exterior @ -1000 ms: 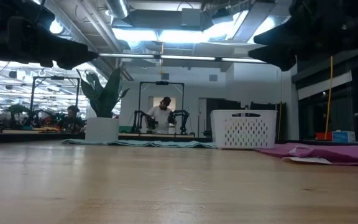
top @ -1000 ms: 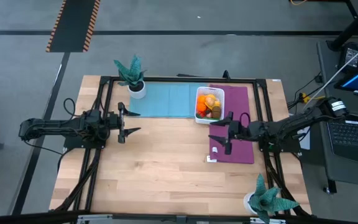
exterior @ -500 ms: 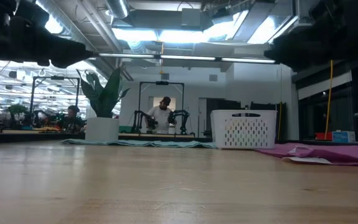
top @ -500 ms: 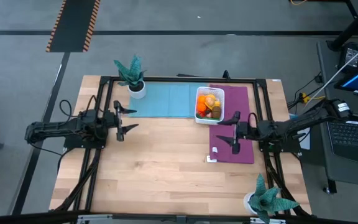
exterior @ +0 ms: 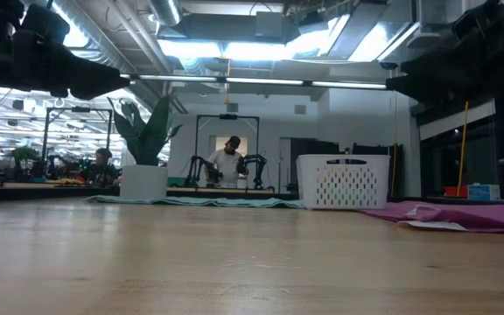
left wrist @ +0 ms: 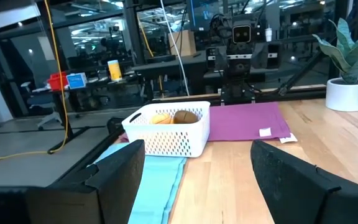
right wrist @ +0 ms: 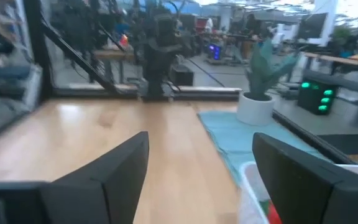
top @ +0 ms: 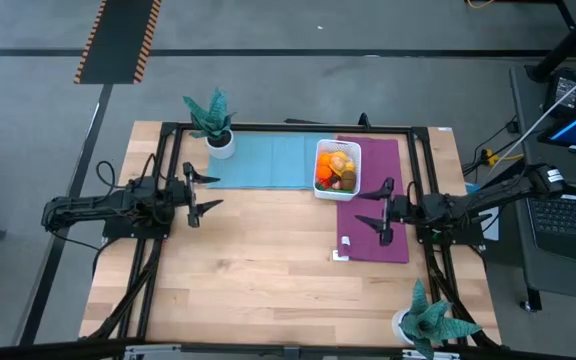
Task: Pick and placing Produce into tupperware
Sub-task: Return to Home Position
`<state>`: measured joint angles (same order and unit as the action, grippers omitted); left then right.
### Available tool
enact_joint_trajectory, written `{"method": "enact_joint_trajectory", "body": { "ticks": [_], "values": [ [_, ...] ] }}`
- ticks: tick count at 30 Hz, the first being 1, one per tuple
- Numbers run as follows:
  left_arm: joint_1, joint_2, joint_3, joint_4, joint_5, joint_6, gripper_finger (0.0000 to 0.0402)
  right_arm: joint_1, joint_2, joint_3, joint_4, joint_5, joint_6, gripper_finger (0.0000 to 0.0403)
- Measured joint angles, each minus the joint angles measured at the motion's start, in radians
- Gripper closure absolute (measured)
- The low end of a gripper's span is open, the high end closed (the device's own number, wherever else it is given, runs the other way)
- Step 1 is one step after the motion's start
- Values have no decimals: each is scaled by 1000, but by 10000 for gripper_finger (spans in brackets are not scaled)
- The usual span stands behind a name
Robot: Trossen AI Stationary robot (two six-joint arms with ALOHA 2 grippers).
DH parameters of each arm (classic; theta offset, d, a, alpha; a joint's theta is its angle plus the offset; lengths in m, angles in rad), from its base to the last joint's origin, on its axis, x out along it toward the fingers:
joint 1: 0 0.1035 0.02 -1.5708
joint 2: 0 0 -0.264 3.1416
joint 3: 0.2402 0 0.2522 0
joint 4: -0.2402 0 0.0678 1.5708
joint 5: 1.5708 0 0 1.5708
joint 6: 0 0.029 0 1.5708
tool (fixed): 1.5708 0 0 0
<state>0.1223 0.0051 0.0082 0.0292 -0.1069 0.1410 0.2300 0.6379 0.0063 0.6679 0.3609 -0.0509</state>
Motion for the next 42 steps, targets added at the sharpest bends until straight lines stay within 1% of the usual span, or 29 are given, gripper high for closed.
{"method": "enact_joint_trajectory", "body": {
  "ticks": [3,18,20,22,24,26,29,33,34,39,42],
  "values": [
    [0,0,0,0,0,0,115,-5,1,0,-25,24,-62,116],
    [0,0,0,1,0,1,115,-4,-14,0,-39,23,-55,116],
    [0,0,0,1,0,1,115,-13,-56,0,-52,19,-57,116],
    [0,0,0,1,0,1,115,-37,-125,0,-91,19,-55,116],
    [0,0,0,1,0,1,115,-71,-227,0,-164,19,-27,116],
    [0,0,0,1,0,1,115,-109,-335,0,-273,16,35,116],
    [0,0,0,1,0,1,115,-162,-477,0,-441,-27,97,116],
    [0,0,0,1,0,1,115,-208,-620,0,-544,-110,95,116],
    [0,0,0,1,0,1,115,-214,-639,0,-541,-123,95,116],
    [0,1,0,4,0,1,115,-226,-637,1,-494,-173,68,116],
    [0,1,0,6,0,1,115,-226,-637,1,-483,-180,68,116]
  ]
}}
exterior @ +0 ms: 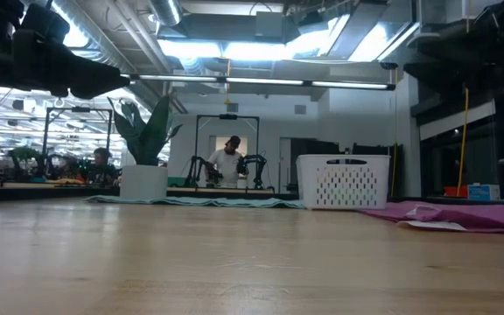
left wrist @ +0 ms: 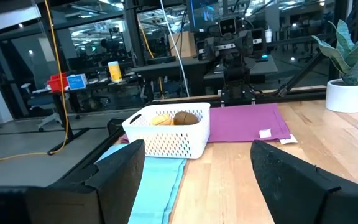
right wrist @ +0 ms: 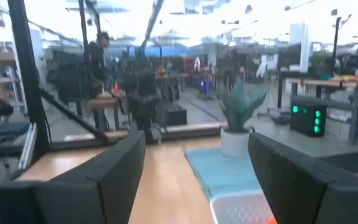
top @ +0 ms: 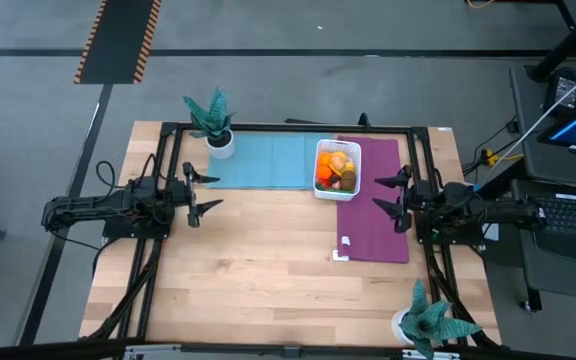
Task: Pick and placing Produce into tupperware
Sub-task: Return to Home Position
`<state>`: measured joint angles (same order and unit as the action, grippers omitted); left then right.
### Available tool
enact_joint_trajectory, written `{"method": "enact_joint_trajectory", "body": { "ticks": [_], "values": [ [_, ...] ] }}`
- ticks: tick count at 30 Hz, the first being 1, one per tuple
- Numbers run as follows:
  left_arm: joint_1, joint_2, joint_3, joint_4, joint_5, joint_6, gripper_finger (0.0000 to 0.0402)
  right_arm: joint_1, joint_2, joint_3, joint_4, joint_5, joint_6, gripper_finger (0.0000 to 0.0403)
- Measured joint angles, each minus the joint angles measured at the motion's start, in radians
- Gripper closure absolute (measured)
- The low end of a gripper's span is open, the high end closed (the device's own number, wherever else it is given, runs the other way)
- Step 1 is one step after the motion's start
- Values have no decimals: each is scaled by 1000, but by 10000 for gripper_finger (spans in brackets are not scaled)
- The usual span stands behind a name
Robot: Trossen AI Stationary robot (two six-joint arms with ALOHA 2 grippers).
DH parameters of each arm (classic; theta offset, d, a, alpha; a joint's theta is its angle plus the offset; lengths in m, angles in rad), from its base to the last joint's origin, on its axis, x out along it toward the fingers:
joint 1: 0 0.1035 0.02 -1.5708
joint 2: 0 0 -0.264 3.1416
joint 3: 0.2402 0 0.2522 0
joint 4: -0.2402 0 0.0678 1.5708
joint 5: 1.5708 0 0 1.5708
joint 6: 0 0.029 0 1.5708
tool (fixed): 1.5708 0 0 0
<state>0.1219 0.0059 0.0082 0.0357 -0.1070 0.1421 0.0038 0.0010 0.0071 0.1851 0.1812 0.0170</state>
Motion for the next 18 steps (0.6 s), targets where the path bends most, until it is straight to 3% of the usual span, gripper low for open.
{"method": "enact_joint_trajectory", "body": {
  "ticks": [7,18],
  "values": [
    [0,0,0,2,0,0,115,0,0,0,96,1,3,116],
    [0,0,0,2,0,0,115,0,1,0,80,1,56,116]
  ]
}}
